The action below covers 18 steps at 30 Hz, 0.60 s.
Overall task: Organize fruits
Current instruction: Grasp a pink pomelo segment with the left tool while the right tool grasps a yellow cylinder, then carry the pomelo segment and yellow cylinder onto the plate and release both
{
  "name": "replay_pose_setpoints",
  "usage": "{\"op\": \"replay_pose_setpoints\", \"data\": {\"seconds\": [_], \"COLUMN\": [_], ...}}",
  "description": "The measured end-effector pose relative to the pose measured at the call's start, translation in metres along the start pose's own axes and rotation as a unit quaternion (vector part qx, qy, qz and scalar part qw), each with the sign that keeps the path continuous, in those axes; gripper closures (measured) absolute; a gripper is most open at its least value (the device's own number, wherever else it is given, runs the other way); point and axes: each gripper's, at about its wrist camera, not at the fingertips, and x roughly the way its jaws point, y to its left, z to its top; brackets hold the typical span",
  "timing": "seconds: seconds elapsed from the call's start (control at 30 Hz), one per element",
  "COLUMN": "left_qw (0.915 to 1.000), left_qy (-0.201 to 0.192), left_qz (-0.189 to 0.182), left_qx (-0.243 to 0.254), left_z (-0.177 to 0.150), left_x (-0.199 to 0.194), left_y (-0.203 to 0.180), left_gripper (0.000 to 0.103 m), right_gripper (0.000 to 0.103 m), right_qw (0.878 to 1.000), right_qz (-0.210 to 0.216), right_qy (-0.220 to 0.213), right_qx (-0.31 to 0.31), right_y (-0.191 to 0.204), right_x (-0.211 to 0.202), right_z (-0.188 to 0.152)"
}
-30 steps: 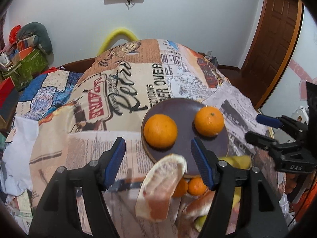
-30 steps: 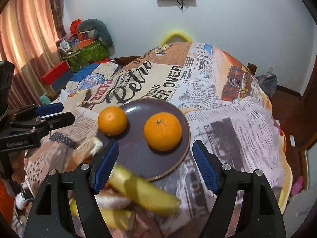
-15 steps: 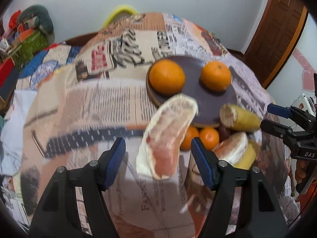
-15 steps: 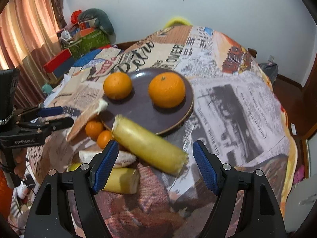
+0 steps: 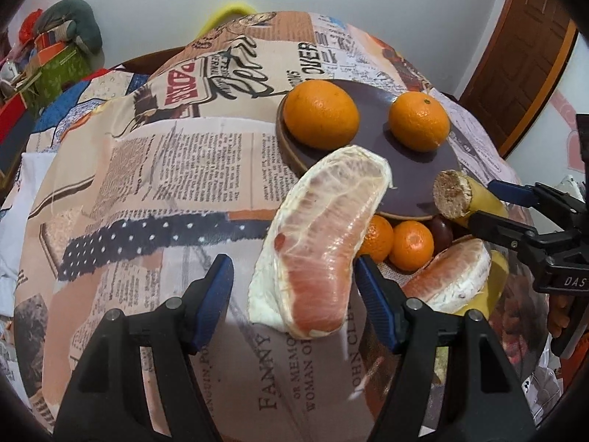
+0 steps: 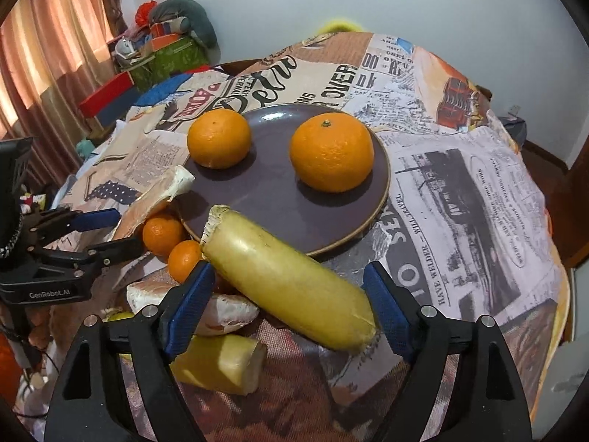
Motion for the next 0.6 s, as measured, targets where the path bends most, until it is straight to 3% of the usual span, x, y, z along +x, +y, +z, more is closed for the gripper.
{"op": "replay_pose_setpoints", "data": {"seconds": [0.07,0.13,0.17,0.3,0.6], "left_qw": [1.0000,0.9999,1.0000,0.9999,0.9987], "left_qy": [-0.004,-0.004,-0.004,-0.008,-0.017], "left_qz": [-0.005,-0.010,-0.007,0.005,0.048], "left_qx": [0.002,0.002,0.003,0.005,-0.007], "left_z": [0.000,0.000,0.000,-0.003,-0.020], "left_x": [0.000,-0.001,-0.002,-0.005,-0.029], "left_y": [0.000,0.000,0.000,0.001,0.013], "left_gripper": [0.040,0.051,0.051,0.053,0.056], "right_gripper": [0.023,0.032,0.041,0.056,0.066], "right_qw": [1.000,1.000,1.000,1.000,0.999], "right_qz": [0.006,0.008,0.004,-0.020,-0.035], "right_qy": [-0.001,-0.002,0.000,0.000,0.010], "right_qx": [0.000,0.000,-0.002,0.001,0.036], "right_y": [-0.002,-0.003,-0.005,-0.015,-0.037], "right_x": [-0.001,-0.003,-0.004,-0.010,-0.027], "right_z": [-0.001,-0.003,-0.004,-0.012,-0.032]}}
